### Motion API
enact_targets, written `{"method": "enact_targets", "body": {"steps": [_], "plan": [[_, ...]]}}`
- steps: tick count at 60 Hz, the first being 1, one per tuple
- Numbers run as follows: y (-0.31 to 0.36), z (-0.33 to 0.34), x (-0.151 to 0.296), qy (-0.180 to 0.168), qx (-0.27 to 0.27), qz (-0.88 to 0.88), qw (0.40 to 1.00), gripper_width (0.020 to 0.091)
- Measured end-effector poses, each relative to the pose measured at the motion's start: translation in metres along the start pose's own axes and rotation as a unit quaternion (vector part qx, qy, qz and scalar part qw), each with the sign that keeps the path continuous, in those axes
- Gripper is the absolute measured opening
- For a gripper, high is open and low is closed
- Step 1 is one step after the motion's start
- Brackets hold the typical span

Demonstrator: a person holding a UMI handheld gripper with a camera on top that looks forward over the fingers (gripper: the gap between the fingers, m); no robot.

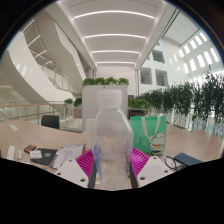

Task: Pour water

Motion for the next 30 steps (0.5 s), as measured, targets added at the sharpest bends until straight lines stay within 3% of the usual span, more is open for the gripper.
{"method": "enact_targets", "body": {"steps": [2, 3, 8, 20, 30], "plan": [[0.005, -0.003, -0.03, 0.023, 0.001, 0.007, 1.0, 0.0486], [0.021, -0.014, -0.014, 0.036, 0.002, 0.006, 0.999, 0.0486], [0.027, -0.014, -0.063, 0.071, 0.003, 0.014, 0.997, 0.0488], [0.022, -0.019, -0.112, 0.101, -0.012, -0.001, 0.995, 0.0486], [0.02, -0.013, -0.117, 0.105, -0.02, -0.021, 0.994, 0.0488]]}}
Point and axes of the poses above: the point between the fingertips, and its own axes, seen from behind it with the camera up: y to the left, x up, z backward, against the way the camera looks, the point moved 2 cm from there along z, backward, against the way the camera looks, and after that the axes turned 7 degrees about -y, right-handed, at the moved point
